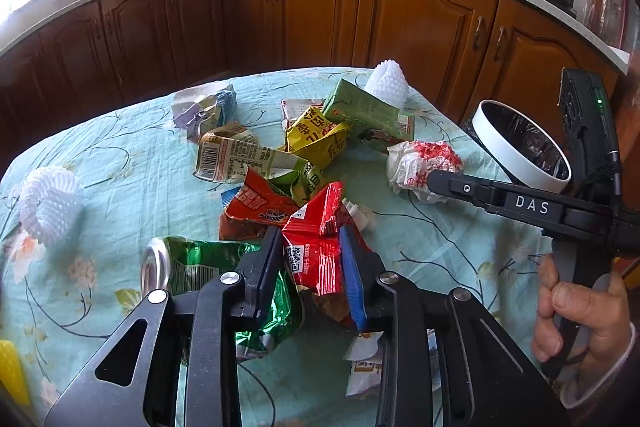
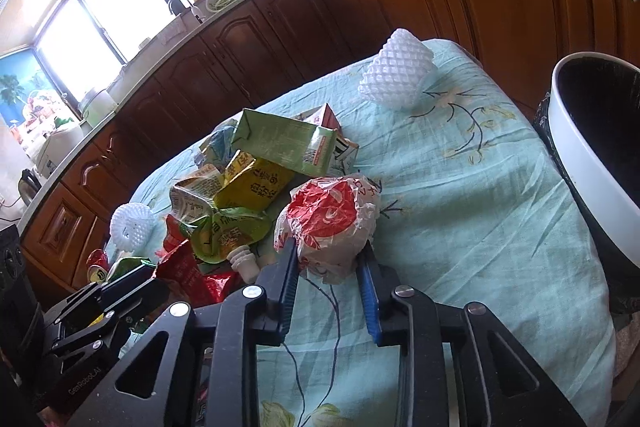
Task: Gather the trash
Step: 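Grasp the red chip bag with the left tool while the right tool grasps the crumpled red-white wrapper, then carry both items over the black bin and open both tools to drop them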
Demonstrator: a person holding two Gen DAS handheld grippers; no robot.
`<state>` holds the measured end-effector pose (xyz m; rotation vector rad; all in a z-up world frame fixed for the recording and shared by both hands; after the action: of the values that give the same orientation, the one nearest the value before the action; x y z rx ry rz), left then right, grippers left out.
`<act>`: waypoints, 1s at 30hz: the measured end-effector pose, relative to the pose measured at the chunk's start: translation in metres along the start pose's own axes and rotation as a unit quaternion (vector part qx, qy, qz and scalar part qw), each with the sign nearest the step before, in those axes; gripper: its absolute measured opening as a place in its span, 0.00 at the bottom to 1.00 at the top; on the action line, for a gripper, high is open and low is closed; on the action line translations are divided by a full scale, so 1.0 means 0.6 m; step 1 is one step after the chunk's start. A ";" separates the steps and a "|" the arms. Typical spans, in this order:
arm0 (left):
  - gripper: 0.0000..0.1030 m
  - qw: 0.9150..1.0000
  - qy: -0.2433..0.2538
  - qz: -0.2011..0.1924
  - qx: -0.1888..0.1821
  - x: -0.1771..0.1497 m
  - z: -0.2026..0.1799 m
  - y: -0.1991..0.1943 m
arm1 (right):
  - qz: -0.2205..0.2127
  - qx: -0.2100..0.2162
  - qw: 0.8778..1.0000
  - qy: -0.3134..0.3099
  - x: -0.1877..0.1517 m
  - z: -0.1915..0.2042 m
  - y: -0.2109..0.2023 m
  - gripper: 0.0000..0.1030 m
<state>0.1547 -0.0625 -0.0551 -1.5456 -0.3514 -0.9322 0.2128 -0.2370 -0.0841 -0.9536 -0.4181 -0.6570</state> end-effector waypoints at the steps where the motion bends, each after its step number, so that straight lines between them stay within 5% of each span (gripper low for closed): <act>1: 0.27 1.000 0.000 -0.002 -0.001 0.000 -0.001 -0.004 | -0.005 0.001 1.000 -0.005 -0.002 0.004 -0.008 0.26; 14: 0.26 0.998 -0.016 -0.042 -0.032 0.037 -0.030 -0.040 | -0.048 -0.002 0.999 0.007 -0.013 -0.032 -0.119 0.26; 30: 0.26 0.994 0.001 -0.056 -0.096 0.128 -0.150 -0.004 | -0.118 -0.095 0.987 0.046 0.049 -0.178 -0.237 0.26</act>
<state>0.1693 -0.1682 -0.0030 -1.7139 -0.3596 -1.0803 0.1425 -0.3958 -0.0357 -1.0584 -0.3946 -0.9658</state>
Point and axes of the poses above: each gripper's, at about its wrist camera, not at the fingertips, and y roughly the way its jaws point, z to its left, x to its top, the point moved 4 cm from there along y, roughly the way its jaws point, and after that the axes turned 7 degrees about y, right-handed, at the moved point
